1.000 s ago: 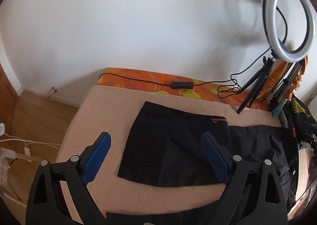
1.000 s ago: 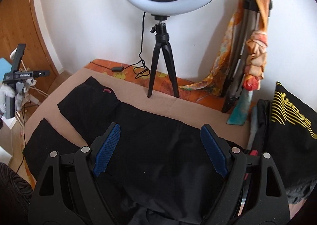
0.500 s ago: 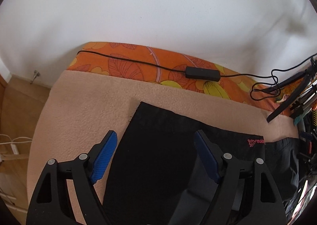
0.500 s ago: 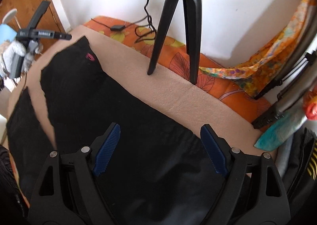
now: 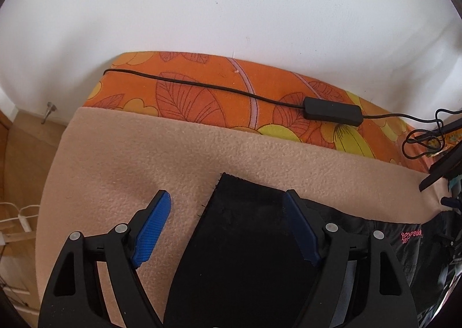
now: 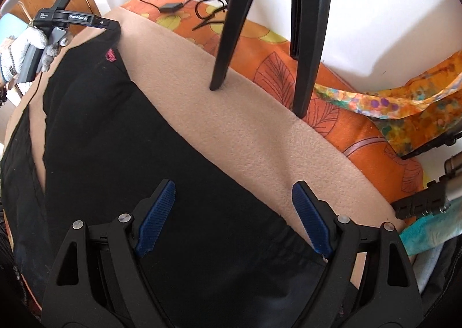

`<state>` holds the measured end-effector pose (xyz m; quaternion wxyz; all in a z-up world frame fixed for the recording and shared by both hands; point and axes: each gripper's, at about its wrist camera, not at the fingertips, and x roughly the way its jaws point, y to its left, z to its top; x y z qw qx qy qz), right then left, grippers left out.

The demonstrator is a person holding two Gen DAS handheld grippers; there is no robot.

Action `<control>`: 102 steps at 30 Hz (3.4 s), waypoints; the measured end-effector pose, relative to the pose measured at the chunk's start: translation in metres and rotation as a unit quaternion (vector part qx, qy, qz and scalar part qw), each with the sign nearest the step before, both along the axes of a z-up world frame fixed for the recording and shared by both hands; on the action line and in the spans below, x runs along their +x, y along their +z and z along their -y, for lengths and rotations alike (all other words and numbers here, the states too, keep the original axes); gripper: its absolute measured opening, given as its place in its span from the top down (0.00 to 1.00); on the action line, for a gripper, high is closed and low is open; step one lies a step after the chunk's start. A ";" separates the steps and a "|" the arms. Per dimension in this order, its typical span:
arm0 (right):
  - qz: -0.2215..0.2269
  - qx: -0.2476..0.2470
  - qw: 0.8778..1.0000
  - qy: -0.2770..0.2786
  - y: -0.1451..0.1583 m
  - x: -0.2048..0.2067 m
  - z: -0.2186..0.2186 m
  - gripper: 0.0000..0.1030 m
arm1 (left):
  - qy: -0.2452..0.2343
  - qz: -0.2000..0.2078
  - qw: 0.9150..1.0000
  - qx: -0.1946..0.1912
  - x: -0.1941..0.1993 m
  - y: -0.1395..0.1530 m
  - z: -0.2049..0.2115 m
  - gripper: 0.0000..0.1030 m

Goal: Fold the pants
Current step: 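Move both grippers to the waistband of the black pants, then close both grippers on the waistband edge of the pants, then lift the pants with both grippers and fold one leg over the other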

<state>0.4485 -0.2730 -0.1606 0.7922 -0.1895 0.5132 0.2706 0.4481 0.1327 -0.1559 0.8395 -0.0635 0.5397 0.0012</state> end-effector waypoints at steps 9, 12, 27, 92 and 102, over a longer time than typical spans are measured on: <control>-0.009 0.002 1.000 0.005 -0.002 -0.004 0.005 0.17 | -0.021 0.032 0.999 0.012 0.000 0.002 0.004 0.50; -0.011 0.003 1.000 0.004 0.000 -0.010 0.004 0.30 | -0.026 0.041 0.999 0.014 -0.002 0.005 0.007 0.65; 0.044 -0.037 0.998 0.038 0.018 -0.053 -0.020 0.91 | -0.016 0.071 0.995 -0.063 -0.019 0.018 -0.034 0.97; 0.133 0.004 0.990 0.038 0.042 -0.325 -0.080 0.93 | -0.121 0.034 0.992 0.001 -0.132 0.061 0.192 0.56; 0.138 -0.026 0.985 0.097 0.017 -0.345 -0.093 0.93 | -0.081 -0.036 0.986 0.144 -0.104 0.014 0.201 0.50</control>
